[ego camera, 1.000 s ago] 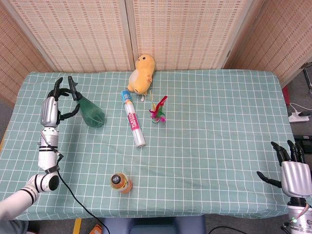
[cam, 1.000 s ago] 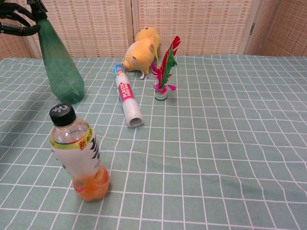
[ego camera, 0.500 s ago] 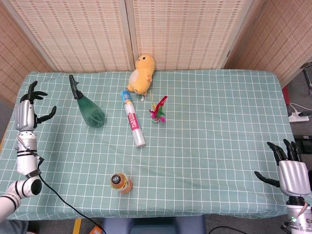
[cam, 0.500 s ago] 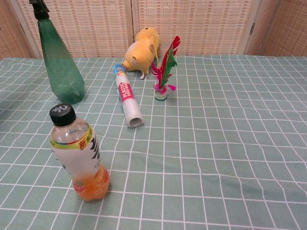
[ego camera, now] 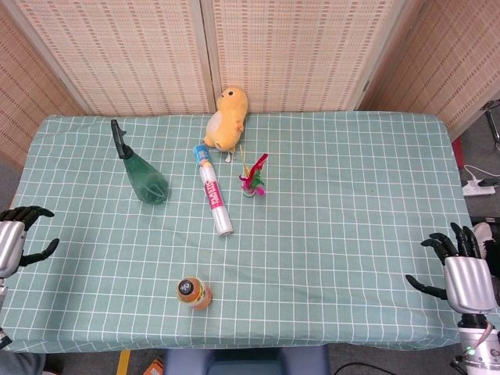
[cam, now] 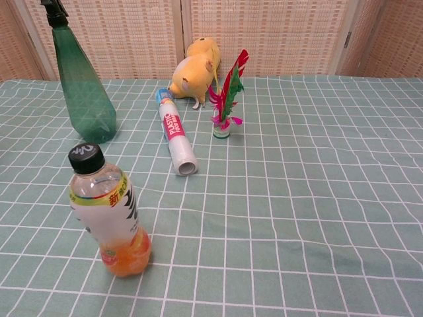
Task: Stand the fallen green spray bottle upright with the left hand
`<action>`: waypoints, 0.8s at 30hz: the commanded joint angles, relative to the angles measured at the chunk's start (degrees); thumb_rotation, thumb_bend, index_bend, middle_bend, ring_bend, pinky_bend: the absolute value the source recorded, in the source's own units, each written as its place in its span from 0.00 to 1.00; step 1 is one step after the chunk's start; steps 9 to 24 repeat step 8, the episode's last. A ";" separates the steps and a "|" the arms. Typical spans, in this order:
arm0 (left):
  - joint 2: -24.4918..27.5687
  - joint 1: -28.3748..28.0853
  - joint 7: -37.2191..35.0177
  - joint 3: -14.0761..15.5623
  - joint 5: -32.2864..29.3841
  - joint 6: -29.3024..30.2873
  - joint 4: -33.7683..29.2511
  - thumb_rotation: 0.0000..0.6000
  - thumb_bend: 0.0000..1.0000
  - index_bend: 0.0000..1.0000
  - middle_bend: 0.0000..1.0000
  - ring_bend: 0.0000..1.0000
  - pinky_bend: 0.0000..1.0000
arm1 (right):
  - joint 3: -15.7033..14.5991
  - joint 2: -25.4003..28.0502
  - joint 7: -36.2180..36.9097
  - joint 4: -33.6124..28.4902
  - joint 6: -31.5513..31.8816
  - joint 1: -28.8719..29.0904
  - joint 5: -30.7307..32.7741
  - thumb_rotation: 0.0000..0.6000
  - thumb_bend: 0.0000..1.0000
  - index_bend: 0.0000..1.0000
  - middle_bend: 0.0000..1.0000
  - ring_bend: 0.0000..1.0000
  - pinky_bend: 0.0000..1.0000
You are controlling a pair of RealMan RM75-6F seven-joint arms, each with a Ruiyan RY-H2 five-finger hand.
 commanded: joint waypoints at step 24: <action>-6.65 2.73 6.96 4.00 6.57 3.26 4.34 1.00 0.26 0.27 0.28 0.21 0.24 | 0.01 -0.11 0.50 0.46 0.34 -0.21 0.08 1.00 0.00 0.36 0.26 0.02 0.00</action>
